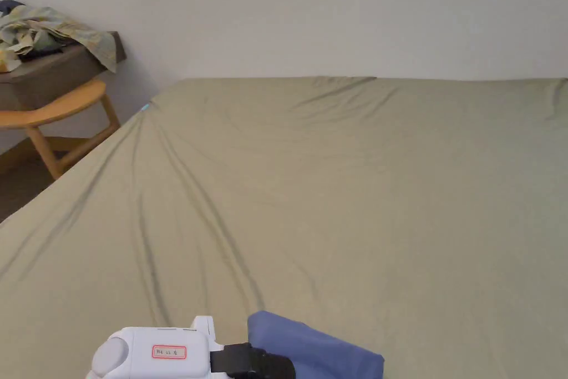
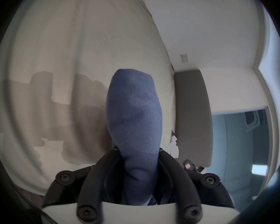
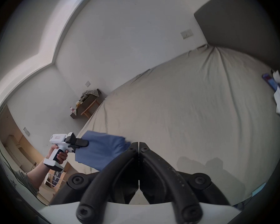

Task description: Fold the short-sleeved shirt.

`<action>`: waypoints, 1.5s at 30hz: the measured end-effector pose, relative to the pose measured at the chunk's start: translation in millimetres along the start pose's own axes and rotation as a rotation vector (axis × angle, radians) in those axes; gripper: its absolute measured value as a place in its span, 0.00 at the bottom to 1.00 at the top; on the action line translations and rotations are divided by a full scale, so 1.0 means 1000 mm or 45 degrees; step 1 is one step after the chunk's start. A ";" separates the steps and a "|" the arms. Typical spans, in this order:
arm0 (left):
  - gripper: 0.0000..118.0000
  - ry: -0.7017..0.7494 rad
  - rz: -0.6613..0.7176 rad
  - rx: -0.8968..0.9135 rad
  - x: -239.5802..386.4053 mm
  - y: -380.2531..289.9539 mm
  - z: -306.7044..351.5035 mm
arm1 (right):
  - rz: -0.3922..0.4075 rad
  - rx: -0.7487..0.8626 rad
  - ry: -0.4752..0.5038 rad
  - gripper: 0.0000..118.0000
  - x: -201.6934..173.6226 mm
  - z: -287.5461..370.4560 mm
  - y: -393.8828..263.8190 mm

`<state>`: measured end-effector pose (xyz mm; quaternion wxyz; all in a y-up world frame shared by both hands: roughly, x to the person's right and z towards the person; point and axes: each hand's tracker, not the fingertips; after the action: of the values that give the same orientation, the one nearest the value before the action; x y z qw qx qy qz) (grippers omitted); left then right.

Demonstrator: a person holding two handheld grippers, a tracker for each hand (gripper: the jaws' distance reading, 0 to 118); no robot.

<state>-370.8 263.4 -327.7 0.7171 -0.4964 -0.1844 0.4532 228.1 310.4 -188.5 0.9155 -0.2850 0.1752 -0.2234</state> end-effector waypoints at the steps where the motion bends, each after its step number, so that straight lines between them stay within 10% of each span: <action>1: 0.20 0.044 0.029 0.036 -0.008 0.010 0.018 | -0.006 0.005 0.002 0.00 -0.005 -0.001 0.004; 13: 0.20 0.369 0.249 0.346 -0.128 0.107 0.213 | 0.059 -0.054 0.083 0.00 -0.075 -0.089 0.033; 23: 0.20 0.634 0.401 0.394 -0.214 0.128 0.229 | 0.182 -0.135 0.092 0.00 -0.108 -0.116 0.045; 29: 0.98 1.145 -0.005 0.700 -0.166 0.105 0.216 | 0.226 -0.093 0.109 0.00 -0.111 -0.099 0.055; 31: 0.90 1.253 -0.185 0.811 -0.133 0.084 0.211 | 0.227 -0.067 0.114 0.00 -0.111 -0.091 0.057; 35: 0.18 1.291 -0.499 0.994 -0.062 0.022 0.183 | 0.213 -0.001 0.140 0.00 -0.106 -0.068 0.055; 39: 0.00 1.047 -0.652 1.150 0.005 -0.041 0.154 | 0.220 0.077 0.128 0.00 -0.095 -0.032 0.049; 45: 0.00 0.838 -0.948 1.224 0.105 -0.129 0.092 | 0.240 0.301 0.028 0.00 -0.073 0.034 0.040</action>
<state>-321.8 388.3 -192.8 0.9840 -0.1388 0.1060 0.0340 194.5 391.9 -171.6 0.9576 -0.1549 0.1837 -0.1588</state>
